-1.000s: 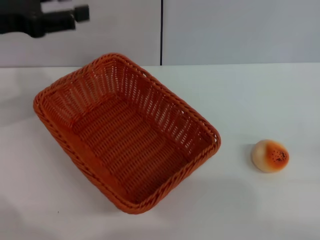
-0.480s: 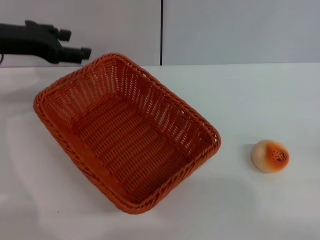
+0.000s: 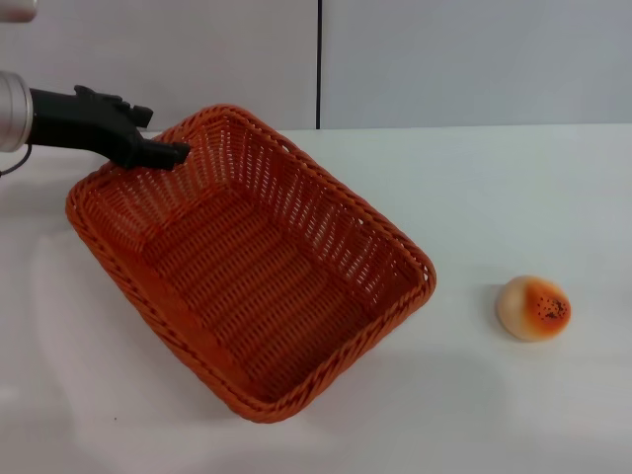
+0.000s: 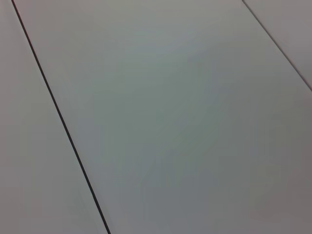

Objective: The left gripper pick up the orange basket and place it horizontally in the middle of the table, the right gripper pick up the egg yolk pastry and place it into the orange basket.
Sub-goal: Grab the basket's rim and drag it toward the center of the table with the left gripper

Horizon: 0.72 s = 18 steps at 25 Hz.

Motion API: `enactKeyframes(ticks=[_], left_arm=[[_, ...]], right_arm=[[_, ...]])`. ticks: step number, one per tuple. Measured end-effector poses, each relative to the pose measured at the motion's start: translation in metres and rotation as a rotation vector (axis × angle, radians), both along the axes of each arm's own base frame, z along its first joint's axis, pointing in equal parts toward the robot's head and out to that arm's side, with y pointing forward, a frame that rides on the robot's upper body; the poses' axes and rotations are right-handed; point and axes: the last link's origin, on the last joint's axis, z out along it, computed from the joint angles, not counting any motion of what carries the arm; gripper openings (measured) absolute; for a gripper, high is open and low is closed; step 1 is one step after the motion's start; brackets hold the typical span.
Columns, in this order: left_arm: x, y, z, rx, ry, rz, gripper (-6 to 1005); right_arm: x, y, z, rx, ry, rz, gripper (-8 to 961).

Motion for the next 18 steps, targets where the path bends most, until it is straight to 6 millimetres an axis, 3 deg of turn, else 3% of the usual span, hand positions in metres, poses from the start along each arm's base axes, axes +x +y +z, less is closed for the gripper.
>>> enactKeyframes(ticks=[18], left_arm=[[-0.008, 0.0, -0.014, -0.014, 0.077, 0.059, 702]], right_arm=[[0.001, -0.001, 0.0, -0.001, 0.001, -0.003, 750]])
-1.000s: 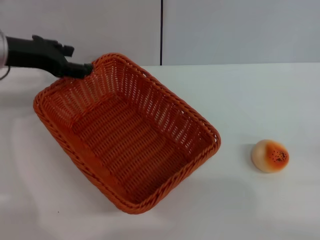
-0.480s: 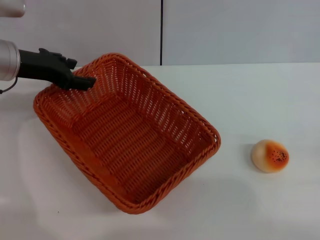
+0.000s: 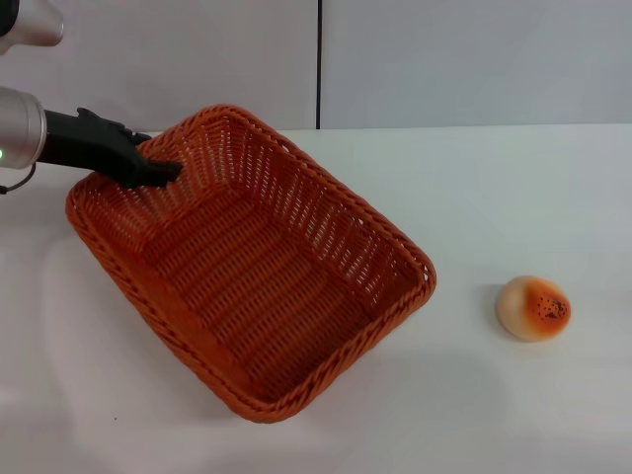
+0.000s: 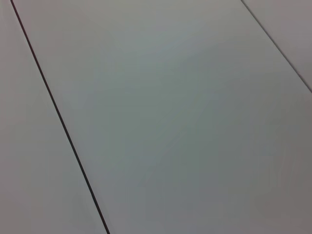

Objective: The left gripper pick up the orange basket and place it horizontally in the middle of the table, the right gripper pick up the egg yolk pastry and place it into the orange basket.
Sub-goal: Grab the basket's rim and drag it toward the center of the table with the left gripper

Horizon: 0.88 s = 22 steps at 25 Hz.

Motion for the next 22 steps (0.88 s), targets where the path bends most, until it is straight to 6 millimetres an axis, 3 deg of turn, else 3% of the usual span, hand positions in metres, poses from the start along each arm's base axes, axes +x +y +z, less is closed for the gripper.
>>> enactKeyframes(ticks=[4, 11, 14, 19, 22], left_arm=[[0.0, -0.001, 0.0, -0.002, 0.002, 0.0, 635], [0.0, -0.001, -0.001, -0.007, -0.001, 0.0, 419], [0.002, -0.003, -0.001, -0.022, -0.016, 0.008, 237], [0.016, -0.009, 0.004, -0.06, -0.091, 0.008, 192], [0.028, -0.016, 0.019, -0.039, -0.192, 0.031, 190]], right_arm=[[-0.001, 0.001, 0.0, 0.0, 0.0, 0.003, 748], [-0.001, 0.002, 0.0, 0.0, 0.0, 0.004, 744], [-0.001, 0.002, 0.0, -0.001, 0.001, 0.003, 742], [0.001, 0.002, -0.001, -0.005, 0.005, -0.006, 740], [0.001, 0.002, -0.001, -0.005, 0.005, -0.007, 738]])
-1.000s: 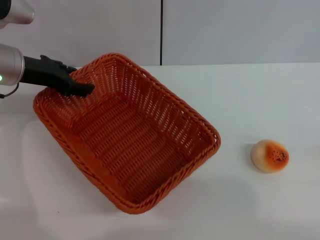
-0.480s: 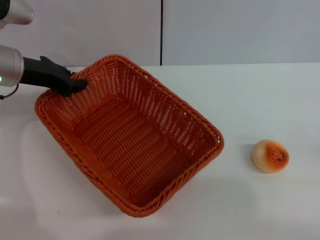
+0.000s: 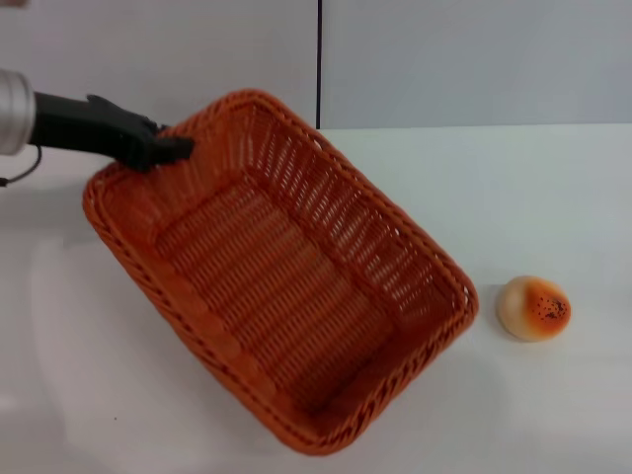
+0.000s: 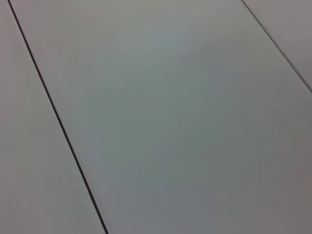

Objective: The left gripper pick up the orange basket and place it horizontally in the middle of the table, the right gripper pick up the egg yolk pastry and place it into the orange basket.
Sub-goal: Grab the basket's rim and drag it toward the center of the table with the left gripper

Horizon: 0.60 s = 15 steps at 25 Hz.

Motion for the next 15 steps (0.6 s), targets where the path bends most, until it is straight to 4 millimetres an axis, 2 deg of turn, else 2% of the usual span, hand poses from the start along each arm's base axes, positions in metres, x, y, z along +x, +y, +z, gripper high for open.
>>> enactKeyframes(ticks=[3, 4, 8, 14, 15], left_arm=[[0.002, -0.001, 0.004, 0.01, -0.022, 0.017, 189], [0.004, -0.004, 0.014, 0.022, -0.067, 0.075, 188], [0.002, -0.006, 0.018, 0.03, -0.097, 0.119, 180], [-0.008, -0.007, 0.021, 0.079, -0.153, 0.237, 171], [-0.015, -0.009, 0.021, 0.093, -0.176, 0.277, 171]], right_arm=[[0.0, 0.0, 0.0, -0.001, 0.001, -0.003, 736], [0.001, 0.0, 0.0, -0.002, 0.002, -0.005, 736], [0.001, 0.001, -0.001, -0.006, 0.007, -0.008, 734], [0.001, 0.003, -0.005, -0.012, 0.022, -0.014, 731], [0.001, 0.003, -0.005, -0.012, 0.022, -0.014, 730]])
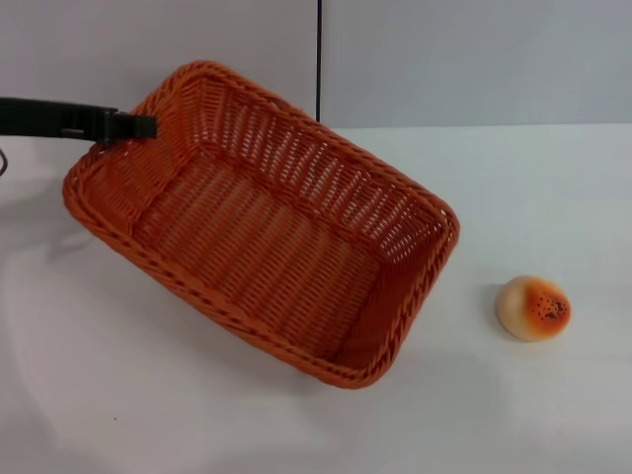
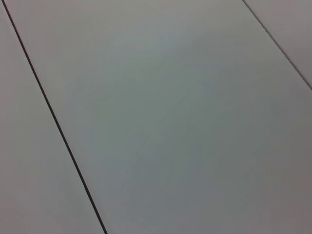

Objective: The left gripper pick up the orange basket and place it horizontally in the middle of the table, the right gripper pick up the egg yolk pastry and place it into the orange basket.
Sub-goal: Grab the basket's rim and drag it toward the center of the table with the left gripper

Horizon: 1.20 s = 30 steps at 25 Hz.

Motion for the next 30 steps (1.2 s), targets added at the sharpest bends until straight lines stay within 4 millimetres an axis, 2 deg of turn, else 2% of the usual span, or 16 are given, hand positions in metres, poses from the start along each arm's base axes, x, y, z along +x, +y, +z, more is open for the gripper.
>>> enactKeyframes(ticks=[2, 6, 8, 9, 13, 16, 19, 23, 30], left_arm=[[-0.003, -0.003, 0.001, 0.008, -0.018, 0.016, 171], [-0.023, -0.018, 0.01, 0.062, -0.105, 0.089, 171], [-0.025, -0.02, 0.011, 0.067, -0.11, 0.095, 171], [-0.037, -0.031, 0.014, 0.092, -0.14, 0.132, 171], [-0.044, -0.04, 0.016, 0.11, -0.18, 0.15, 172], [-0.05, -0.052, 0.018, 0.131, -0.276, 0.154, 172], [-0.052, -0.055, 0.019, 0.137, -0.291, 0.155, 172], [-0.068, -0.067, 0.03, 0.217, -0.393, 0.207, 175], [-0.087, -0.078, 0.022, 0.226, -0.477, 0.271, 183]], right_arm=[[0.0, 0.0, 0.0, -0.001, 0.001, -0.001, 729], [0.0, 0.0, 0.0, -0.002, 0.002, -0.002, 727], [0.0, 0.0, -0.001, -0.002, 0.003, -0.001, 726], [0.0, 0.0, -0.001, -0.003, 0.006, -0.001, 725], [-0.001, 0.002, -0.002, -0.003, 0.008, 0.002, 723], [-0.002, 0.003, -0.002, -0.003, 0.009, 0.007, 722], [-0.002, 0.006, -0.002, -0.007, 0.009, 0.01, 720], [-0.002, 0.007, -0.003, -0.016, 0.01, 0.009, 718], [0.0, 0.006, -0.004, -0.022, 0.012, -0.002, 714]])
